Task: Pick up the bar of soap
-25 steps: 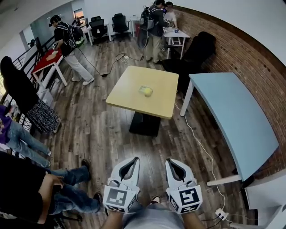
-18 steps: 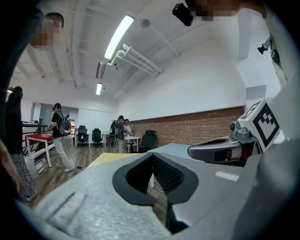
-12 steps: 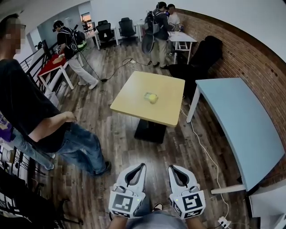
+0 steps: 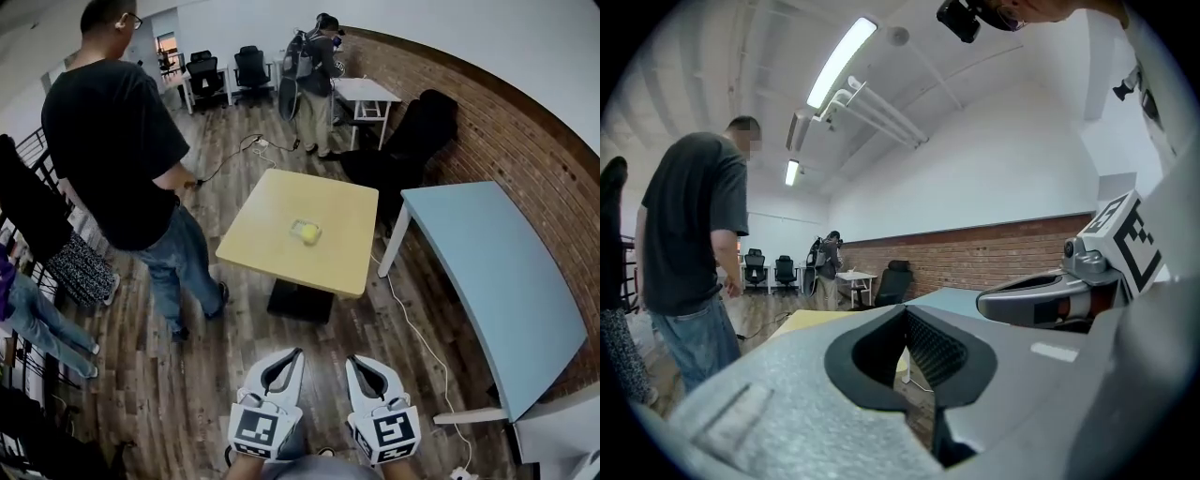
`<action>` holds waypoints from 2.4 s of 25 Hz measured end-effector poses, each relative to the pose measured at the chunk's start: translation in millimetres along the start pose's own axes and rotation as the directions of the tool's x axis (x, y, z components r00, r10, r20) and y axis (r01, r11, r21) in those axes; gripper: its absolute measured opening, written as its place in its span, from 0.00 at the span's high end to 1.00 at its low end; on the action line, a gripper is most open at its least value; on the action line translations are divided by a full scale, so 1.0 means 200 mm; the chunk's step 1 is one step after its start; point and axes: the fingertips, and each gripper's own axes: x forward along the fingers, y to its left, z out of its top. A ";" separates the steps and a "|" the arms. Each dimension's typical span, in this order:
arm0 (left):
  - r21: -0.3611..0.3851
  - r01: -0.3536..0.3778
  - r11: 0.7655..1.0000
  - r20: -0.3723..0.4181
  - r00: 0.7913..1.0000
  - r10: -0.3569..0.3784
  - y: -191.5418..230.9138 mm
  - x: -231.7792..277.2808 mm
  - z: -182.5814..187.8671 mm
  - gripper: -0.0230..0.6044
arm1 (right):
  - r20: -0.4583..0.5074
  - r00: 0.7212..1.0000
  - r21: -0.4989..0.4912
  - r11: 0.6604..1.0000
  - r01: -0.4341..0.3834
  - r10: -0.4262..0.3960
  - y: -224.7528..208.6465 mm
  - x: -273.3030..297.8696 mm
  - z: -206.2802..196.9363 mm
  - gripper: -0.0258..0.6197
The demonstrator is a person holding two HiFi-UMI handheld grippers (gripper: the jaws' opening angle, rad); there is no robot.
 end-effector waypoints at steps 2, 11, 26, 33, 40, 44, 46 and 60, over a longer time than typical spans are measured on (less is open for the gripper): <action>-0.001 0.012 1.000 0.002 1.000 -0.012 0.08 0.06 0.02 0.96 | -0.011 1.000 0.008 1.000 0.004 -0.004 0.00 0.10 0.02 0.96; 0.001 0.052 0.999 0.007 0.999 -0.052 0.42 0.23 0.06 0.96 | -0.023 0.999 0.010 0.999 0.037 -0.037 0.04 0.47 0.10 0.96; -0.031 0.114 0.993 0.008 0.993 -0.114 0.68 0.35 0.01 0.96 | -0.059 0.995 0.006 0.997 0.080 -0.079 0.12 0.77 0.10 0.96; -0.027 0.132 0.991 -0.020 0.991 -0.133 0.70 0.46 -0.04 0.96 | -0.066 0.993 0.016 0.995 0.102 -0.101 0.04 0.84 0.09 0.96; -0.029 0.122 0.992 -0.051 0.991 -0.123 0.73 0.64 -0.06 0.96 | -0.077 0.993 0.034 0.995 0.094 -0.091 -0.11 0.97 0.08 0.96; -0.040 0.118 0.992 -0.064 0.991 -0.120 0.76 0.78 -0.07 0.96 | -0.091 0.992 0.030 0.996 0.089 -0.086 -0.21 1.06 0.07 0.96; -0.045 0.116 0.992 -0.076 0.990 -0.120 0.77 0.87 -0.07 0.96 | -0.106 0.991 0.027 0.996 0.081 -0.078 -0.28 1.12 0.05 0.96; -0.059 0.081 0.995 -0.140 0.986 -0.088 0.80 1.49 -0.11 0.96 | -0.124 0.992 0.033 0.999 -0.011 0.015 -0.76 1.52 0.08 0.96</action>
